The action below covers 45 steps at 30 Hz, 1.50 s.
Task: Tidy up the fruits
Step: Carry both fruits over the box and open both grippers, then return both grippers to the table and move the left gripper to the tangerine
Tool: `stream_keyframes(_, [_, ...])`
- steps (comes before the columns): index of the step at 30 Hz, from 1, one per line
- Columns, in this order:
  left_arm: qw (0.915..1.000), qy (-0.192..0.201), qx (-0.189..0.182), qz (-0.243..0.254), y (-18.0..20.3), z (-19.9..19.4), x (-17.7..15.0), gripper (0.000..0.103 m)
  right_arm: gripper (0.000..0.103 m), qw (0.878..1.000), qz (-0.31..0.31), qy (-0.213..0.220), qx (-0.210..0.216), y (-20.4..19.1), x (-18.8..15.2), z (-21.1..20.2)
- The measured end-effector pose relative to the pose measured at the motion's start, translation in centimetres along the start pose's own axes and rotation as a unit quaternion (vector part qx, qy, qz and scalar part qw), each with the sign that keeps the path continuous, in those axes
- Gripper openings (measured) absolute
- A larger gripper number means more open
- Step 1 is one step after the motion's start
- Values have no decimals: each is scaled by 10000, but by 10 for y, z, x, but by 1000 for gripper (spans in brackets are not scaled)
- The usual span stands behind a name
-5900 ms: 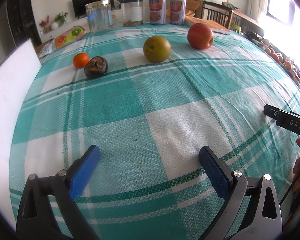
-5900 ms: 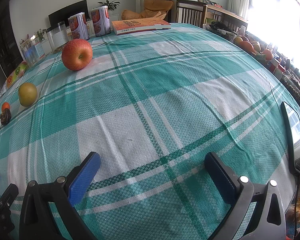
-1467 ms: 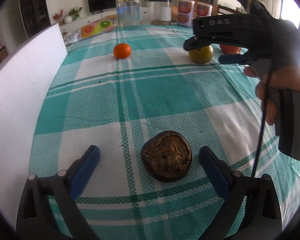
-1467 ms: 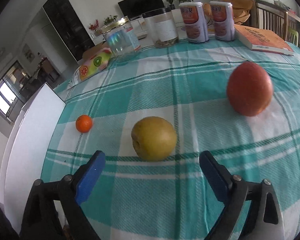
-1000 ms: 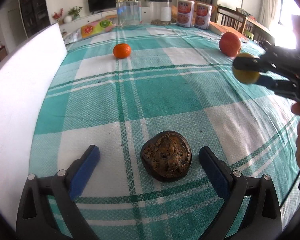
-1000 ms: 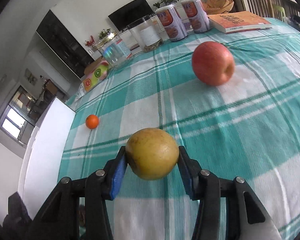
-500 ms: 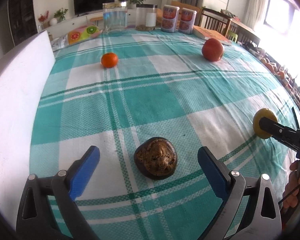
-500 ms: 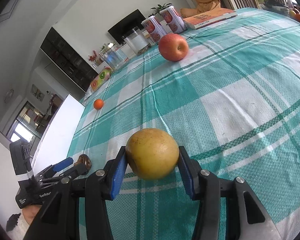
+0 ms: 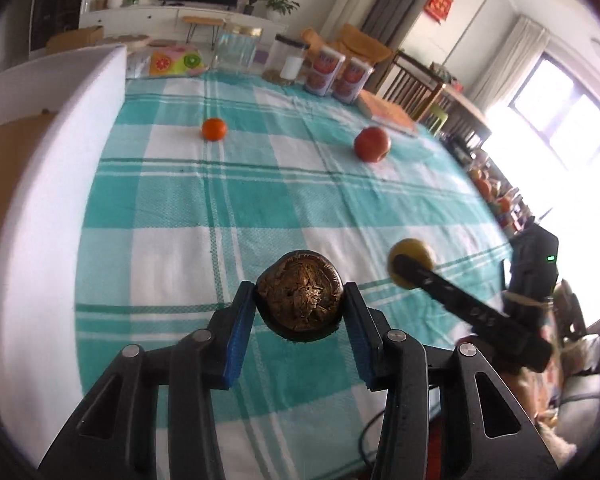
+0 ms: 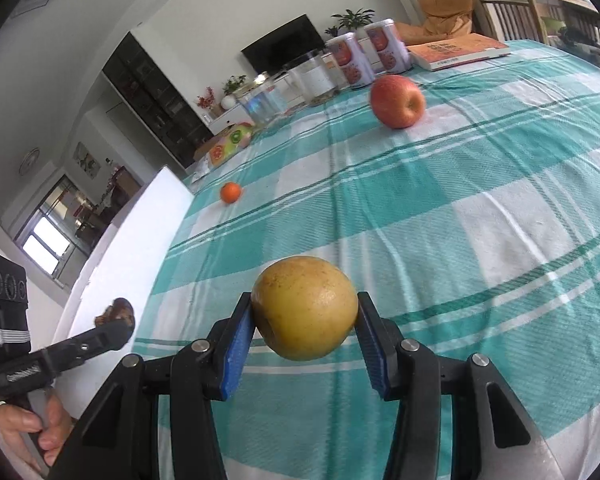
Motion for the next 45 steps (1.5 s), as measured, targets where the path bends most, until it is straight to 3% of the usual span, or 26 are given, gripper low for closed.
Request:
stream_keyframes(2, [9994,302,157,-75,-13,-44,7,46,49,9983,-431,-162,349,-50,-2,5])
stream_keyframes(6, [9900,712,1149,-406,-73,-111,9,46,49,9822,-1394,-550,1131,-169,-22,17])
stream_keyframes(9, [9720,640,2046,-963,-136,-136,-11,46,49,9604,-1899,-1157,1681,-243,-55,39])
stream_keyframes(12, [9510,461,2660,-1508,-189,-149,-43,46,49,9383,-2519,-1664,1685,-288,-98,67])
stream_keyframes(15, [9364,324,2946,-1877,-221,-153,-68,46,49,9195,-3014,-2016,1519,-309,-135,91])
stream_keyframes(18, [9283,225,3121,-2008,-234,-149,-81,47,49,9088,-3290,-2215,1293,-314,-154,109])
stream_keyframes(20, [9238,142,3231,-2051,-237,-144,-87,53,50,9028,-3544,-2191,1068,-316,-160,117])
stream_keyframes(22, [9203,165,3303,-2088,-237,-144,-88,79,54,9049,-3599,-2052,973,-314,-157,118])
stream_keyframes(25, [9163,364,3449,-2001,-232,-143,-80,85,73,9222,-3312,-1699,1052,-304,-135,104])
stream_keyframes(26, [9166,413,3472,-1937,-229,-141,-75,85,81,9290,-3208,-1533,1029,-297,-124,97])
stream_keyframes(29, [9222,596,3414,-1717,-213,-137,-60,86,89,9482,-2932,-872,853,-263,-88,76])
stream_keyframes(33, [9400,876,3045,-1266,-171,-125,-36,88,100,9710,-2386,-162,-21,-180,-39,67])
stream_keyframes(35, [9530,955,2725,-922,-140,-112,-24,88,100,9710,-2264,83,-767,-128,-22,70])
stream_keyframes(38, [9688,941,2263,-369,-91,-82,-3,90,100,9567,-2092,316,-1998,-47,-3,68])
stream_keyframes(43, [9902,462,1258,404,-12,-11,12,92,100,9452,-1676,721,-2707,31,20,39])
stream_keyframes(45, [9927,213,978,679,11,23,14,92,100,9541,-1262,745,-2612,46,30,24])
Point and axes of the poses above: each gripper's, at about its wrist camera, not at the fingertips, and z roughly the way its jaws point, y to its right, x to its top, the point moved 5 cm from there along z, roughly the way its jaws point, and after that the axes turned 10 degrees about z, right-handed, at the moved point
